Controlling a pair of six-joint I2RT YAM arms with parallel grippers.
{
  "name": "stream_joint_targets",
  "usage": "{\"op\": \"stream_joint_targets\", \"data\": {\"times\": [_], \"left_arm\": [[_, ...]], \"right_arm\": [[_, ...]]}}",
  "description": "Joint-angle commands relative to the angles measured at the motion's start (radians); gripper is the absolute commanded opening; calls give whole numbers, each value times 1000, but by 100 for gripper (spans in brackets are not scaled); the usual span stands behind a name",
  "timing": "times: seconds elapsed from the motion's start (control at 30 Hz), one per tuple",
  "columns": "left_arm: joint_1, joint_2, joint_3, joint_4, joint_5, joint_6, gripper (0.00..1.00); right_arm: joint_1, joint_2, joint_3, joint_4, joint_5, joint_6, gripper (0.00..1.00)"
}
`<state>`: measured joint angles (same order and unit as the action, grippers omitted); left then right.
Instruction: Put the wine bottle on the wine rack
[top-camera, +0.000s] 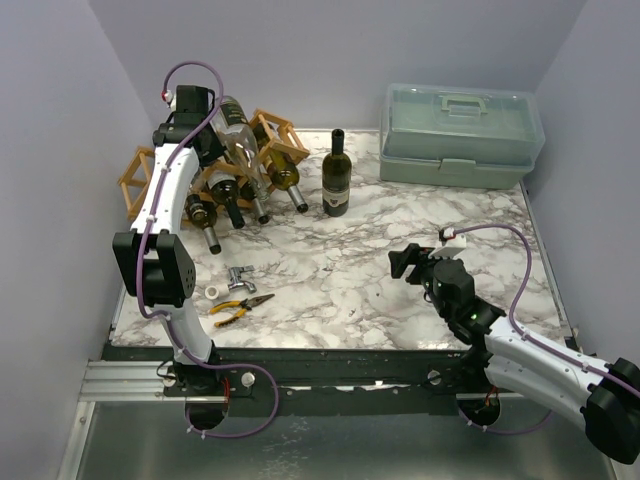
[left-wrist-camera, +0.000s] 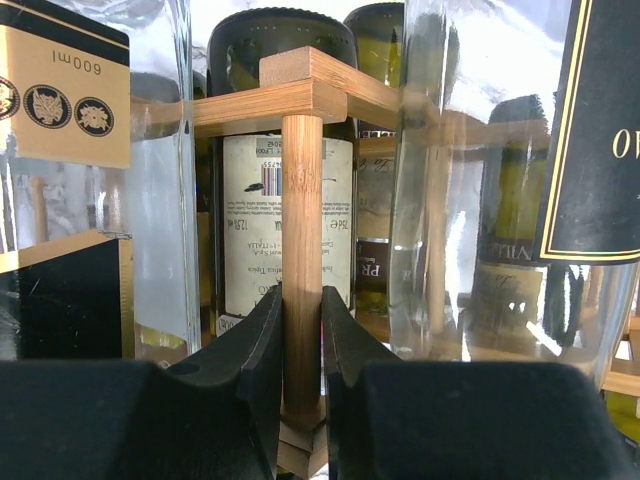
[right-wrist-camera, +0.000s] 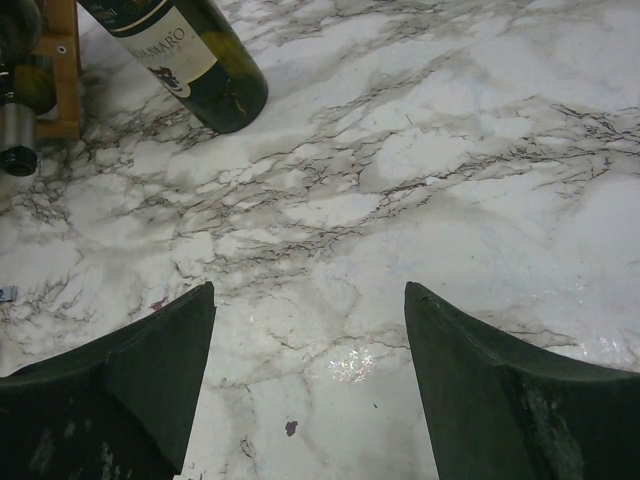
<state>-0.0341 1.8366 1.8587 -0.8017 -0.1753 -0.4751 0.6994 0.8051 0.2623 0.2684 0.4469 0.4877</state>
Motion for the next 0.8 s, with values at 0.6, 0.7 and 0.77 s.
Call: {"op": "stream_joint_targets", "data": {"times": [0.6,0.7,0.77], "left_arm": [[-35,-121,-24,31,191,35,70],[-35,-166,-31,29,197,43,75],[-35,-193,-38,24,194,53,77]], "right_arm": [[5,390,502,-154,-186,-86,98],[5,510,625,-134,-179,-119,99],[4,575,684,-103,-161,-148,99]]}}
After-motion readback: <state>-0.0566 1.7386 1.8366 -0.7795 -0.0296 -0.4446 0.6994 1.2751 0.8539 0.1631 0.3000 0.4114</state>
